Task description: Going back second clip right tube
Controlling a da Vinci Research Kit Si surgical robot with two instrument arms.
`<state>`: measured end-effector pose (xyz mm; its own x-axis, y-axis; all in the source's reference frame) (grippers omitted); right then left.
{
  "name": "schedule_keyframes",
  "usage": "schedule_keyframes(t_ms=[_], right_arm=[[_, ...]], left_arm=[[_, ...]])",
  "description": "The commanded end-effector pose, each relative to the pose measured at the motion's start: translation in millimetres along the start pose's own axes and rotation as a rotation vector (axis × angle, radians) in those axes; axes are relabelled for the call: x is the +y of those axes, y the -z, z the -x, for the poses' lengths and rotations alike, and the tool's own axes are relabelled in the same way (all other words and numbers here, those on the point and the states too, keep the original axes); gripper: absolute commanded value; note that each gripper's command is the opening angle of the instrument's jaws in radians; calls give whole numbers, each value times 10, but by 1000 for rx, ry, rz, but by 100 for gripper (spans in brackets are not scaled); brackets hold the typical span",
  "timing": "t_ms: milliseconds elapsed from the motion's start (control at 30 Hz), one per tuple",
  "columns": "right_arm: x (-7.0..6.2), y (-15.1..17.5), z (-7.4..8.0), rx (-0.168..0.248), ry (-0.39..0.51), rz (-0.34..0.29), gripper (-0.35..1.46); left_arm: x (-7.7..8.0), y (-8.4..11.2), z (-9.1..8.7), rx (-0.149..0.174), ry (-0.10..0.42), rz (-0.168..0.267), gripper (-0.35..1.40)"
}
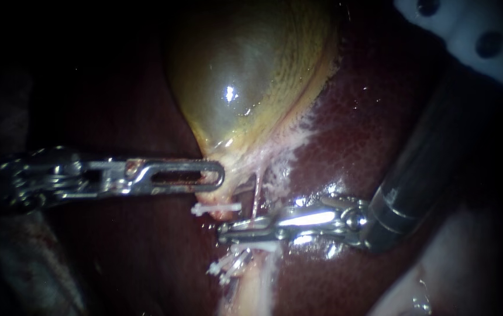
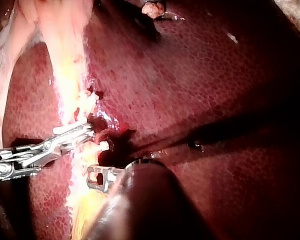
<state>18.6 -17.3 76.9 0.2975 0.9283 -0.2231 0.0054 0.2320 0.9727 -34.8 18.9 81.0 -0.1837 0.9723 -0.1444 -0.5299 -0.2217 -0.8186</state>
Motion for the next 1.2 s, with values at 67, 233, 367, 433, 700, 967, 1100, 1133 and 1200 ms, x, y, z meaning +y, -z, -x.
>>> schedule_keyframes(t_ms=[67,233,367,433,700,967,1100,1133,1200], right_arm=[[0,0,0,-1,6,3,18],[1,0,-1,-3,59,3,40],[2,0,-1,-5,106,4,46],[2,0,-2,-6,130,4,47],[2,1,-5,-10,258,1,49],[1,3,-10,-17,397,1,48],[1,4,-9,-20,450,0,48],[1,4,-9,-21,462,0,49],[1,5,-8,-22,486,-1,49]], left_arm=[[0,0,0,0,0,0,-35],[0,0,0,0,0,0,-35],[0,0,0,0,0,0,-35],[0,0,0,0,0,0,-35],[1,0,0,0,0,0,-35],[1,0,0,0,0,0,-35],[1,0,0,0,0,0,-35],[1,0,0,0,0,0,-35],[1,0,0,0,0,0,-35]])
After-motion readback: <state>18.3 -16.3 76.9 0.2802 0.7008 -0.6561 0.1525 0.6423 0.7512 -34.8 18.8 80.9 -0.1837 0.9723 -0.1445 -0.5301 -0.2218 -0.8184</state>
